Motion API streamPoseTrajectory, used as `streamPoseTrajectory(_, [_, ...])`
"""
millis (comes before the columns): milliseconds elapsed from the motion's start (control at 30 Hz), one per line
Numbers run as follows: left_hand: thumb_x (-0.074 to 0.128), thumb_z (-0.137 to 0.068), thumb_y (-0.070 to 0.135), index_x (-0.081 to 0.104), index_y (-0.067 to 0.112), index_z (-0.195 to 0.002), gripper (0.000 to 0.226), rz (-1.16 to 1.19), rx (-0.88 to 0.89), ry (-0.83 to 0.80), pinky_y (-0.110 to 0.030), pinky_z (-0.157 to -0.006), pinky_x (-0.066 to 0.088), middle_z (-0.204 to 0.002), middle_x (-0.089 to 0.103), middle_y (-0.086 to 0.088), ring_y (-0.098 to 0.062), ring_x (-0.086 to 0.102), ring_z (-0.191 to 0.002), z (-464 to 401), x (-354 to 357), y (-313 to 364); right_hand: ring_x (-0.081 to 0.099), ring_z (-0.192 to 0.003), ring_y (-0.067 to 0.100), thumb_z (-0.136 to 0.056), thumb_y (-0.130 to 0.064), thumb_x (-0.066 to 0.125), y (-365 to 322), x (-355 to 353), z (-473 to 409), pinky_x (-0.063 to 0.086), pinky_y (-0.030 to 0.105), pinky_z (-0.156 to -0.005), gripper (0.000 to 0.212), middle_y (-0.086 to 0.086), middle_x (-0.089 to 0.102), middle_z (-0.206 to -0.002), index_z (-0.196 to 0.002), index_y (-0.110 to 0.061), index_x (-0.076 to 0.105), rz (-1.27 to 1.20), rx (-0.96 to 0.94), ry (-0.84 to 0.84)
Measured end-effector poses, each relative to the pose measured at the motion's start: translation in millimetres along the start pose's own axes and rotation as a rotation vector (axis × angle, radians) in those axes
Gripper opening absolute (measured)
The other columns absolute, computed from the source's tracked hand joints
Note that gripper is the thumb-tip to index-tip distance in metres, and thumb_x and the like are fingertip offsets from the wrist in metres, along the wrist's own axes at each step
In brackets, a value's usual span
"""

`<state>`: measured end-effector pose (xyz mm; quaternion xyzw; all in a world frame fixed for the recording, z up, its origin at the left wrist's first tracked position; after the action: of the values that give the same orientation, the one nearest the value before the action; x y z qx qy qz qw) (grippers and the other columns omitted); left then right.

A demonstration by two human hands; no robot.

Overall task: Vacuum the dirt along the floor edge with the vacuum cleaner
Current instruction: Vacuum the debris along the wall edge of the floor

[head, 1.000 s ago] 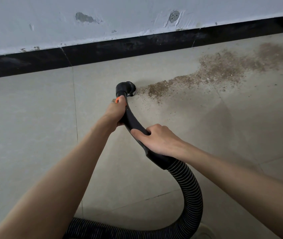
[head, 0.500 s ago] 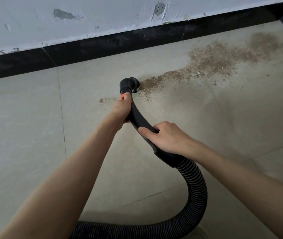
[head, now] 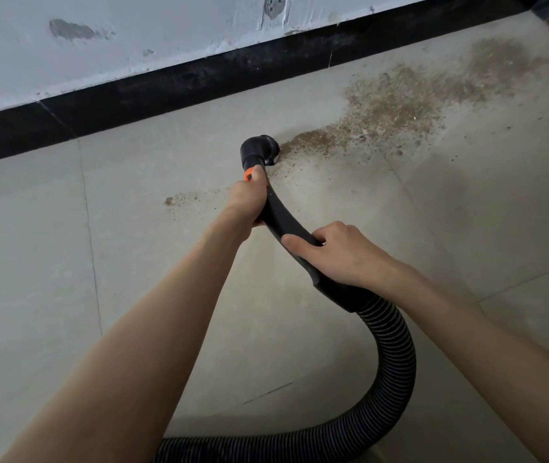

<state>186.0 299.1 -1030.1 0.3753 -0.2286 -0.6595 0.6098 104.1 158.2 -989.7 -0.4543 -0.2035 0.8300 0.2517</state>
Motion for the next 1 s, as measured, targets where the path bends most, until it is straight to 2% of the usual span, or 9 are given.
streamPoseTrajectory(100, [0.033, -0.097, 0.036, 0.05, 0.009, -0.09, 0.032, -0.014, 0.012, -0.02, -0.028, -0.056, 0.047, -0.084, 0.051, -0.004, -0.017, 0.053, -0.075, -7, 14, 6, 0.056, -0.061, 0.018, -0.084, -0.07, 0.048, 11, -9, -5, 0.041, 0.032, -0.056, 0.061, 0.0, 0.057, -0.061, -0.059, -0.014, 0.047, -0.004, 0.008, 0.018])
streamPoseTrajectory(233, [0.032, -0.097, 0.038, 0.048, 0.007, -0.103, 0.036, -0.04, 0.025, -0.036, -0.028, -0.058, 0.048, -0.085, 0.052, -0.004, -0.018, 0.054, -0.077, -14, 32, 13, 0.056, -0.059, 0.018, -0.085, -0.069, 0.048, 23, -21, -11, 0.04, 0.031, -0.055, 0.061, 0.0, 0.056, -0.06, -0.059, -0.014, 0.047, -0.019, 0.016, 0.04])
streamPoseTrajectory(367, [0.032, -0.098, 0.038, 0.048, 0.008, -0.097, 0.034, -0.036, 0.037, -0.058, -0.028, -0.059, 0.048, -0.085, 0.052, -0.004, -0.018, 0.053, -0.078, -23, 51, 22, 0.053, -0.056, 0.016, -0.084, -0.07, 0.049, 36, -32, -19, 0.035, 0.03, -0.052, 0.061, -0.001, 0.054, -0.059, -0.058, -0.015, 0.045, -0.033, 0.035, 0.076])
streamPoseTrajectory(500, [0.032, -0.098, 0.039, 0.047, 0.01, -0.089, 0.033, -0.07, 0.046, -0.079, -0.035, -0.076, 0.052, -0.087, 0.052, -0.005, -0.022, 0.055, -0.085, -31, 73, 33, 0.054, -0.057, 0.017, -0.085, -0.069, 0.049, 49, -43, -24, 0.037, 0.031, -0.053, 0.06, -0.001, 0.055, -0.06, -0.058, -0.015, 0.045, -0.071, 0.059, 0.103])
streamPoseTrajectory(633, [0.032, -0.099, 0.041, 0.045, 0.007, -0.105, 0.037, -0.106, 0.057, -0.109, -0.037, -0.08, 0.052, -0.089, 0.052, -0.006, -0.024, 0.056, -0.09, -38, 93, 44, 0.053, -0.055, 0.016, -0.085, -0.069, 0.05, 63, -56, -28, 0.034, 0.03, -0.051, 0.06, -0.001, 0.054, -0.058, -0.057, -0.016, 0.044, -0.1, 0.081, 0.133])
streamPoseTrajectory(833, [0.03, -0.1, 0.044, 0.043, 0.007, -0.105, 0.04, -0.129, 0.084, -0.147, -0.038, -0.085, 0.052, -0.09, 0.052, -0.005, -0.024, 0.056, -0.091, -46, 120, 58, 0.053, -0.055, 0.016, -0.086, -0.067, 0.05, 76, -73, -35, 0.033, 0.031, -0.05, 0.059, 0.0, 0.052, -0.057, -0.056, -0.016, 0.043, -0.133, 0.099, 0.18])
streamPoseTrajectory(1000, [0.03, -0.1, 0.045, 0.043, 0.006, -0.11, 0.042, -0.148, 0.084, -0.154, -0.039, -0.088, 0.051, -0.103, 0.053, -0.009, -0.026, 0.055, -0.095, -53, 129, 66, 0.055, -0.059, 0.019, -0.088, -0.065, 0.049, 79, -76, -42, 0.037, 0.031, -0.054, 0.059, 0.001, 0.055, -0.061, -0.058, -0.015, 0.043, -0.161, 0.096, 0.179])
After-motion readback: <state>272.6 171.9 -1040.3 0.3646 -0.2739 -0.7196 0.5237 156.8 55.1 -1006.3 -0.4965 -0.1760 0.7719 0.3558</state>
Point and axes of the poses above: each hand's wrist, its own z-axis away from the middle knuckle, its own x-axis out of the palm, y = z × x, the point moved 7 cm from there along -z, towards the middle knuckle
